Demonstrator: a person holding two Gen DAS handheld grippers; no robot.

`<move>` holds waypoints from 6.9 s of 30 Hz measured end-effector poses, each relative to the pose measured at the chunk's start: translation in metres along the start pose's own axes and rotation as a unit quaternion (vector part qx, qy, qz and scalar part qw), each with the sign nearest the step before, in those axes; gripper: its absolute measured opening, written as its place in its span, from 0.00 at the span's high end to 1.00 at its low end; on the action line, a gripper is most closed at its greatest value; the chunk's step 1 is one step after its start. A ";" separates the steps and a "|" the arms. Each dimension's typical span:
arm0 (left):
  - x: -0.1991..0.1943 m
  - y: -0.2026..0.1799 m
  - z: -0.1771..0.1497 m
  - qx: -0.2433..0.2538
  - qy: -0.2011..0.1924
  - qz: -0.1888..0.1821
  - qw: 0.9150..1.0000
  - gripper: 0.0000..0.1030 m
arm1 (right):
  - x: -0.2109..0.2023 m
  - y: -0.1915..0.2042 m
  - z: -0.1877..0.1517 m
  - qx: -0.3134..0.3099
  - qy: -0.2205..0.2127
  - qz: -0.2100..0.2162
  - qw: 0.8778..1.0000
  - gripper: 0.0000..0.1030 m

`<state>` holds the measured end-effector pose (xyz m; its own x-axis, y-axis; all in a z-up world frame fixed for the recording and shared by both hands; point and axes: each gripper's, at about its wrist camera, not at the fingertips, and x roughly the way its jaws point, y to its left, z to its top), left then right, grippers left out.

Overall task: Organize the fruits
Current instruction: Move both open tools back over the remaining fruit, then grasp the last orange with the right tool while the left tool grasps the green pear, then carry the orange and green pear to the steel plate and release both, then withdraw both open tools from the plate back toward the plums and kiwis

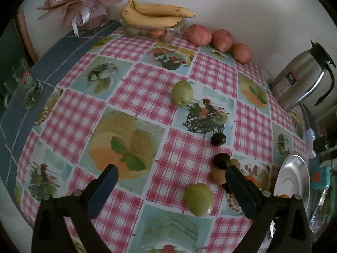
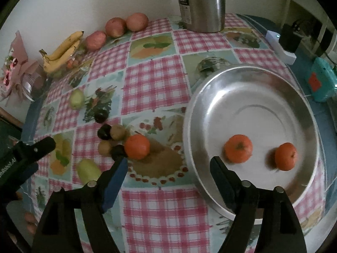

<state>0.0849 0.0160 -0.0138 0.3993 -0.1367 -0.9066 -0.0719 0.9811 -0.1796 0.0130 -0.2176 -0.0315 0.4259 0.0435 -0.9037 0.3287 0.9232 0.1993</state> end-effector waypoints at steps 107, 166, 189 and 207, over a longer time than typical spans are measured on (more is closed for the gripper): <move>0.026 -0.074 0.030 0.012 0.032 -0.065 0.997 0.58 | -0.018 -0.003 0.067 0.049 -0.052 0.021 0.997 0.66; 0.027 -0.214 -0.022 0.208 0.037 -0.079 0.974 0.33 | -0.030 -0.156 0.051 0.181 -0.031 -0.095 0.978 0.51; 0.015 -0.116 0.004 0.096 0.017 -0.042 0.994 0.15 | -0.035 -0.123 0.044 0.128 -0.026 -0.075 0.989 0.47; 0.020 -0.096 0.003 0.072 0.012 -0.015 0.997 0.00 | -0.027 -0.118 0.043 0.117 -0.027 -0.063 0.991 0.06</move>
<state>0.1022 -0.0807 -0.0132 0.3773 -0.1668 -0.9109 0.0722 0.9859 -0.1506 -0.0009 -0.3443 -0.0138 0.4121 -0.0921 -0.9065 0.5649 0.8064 0.1749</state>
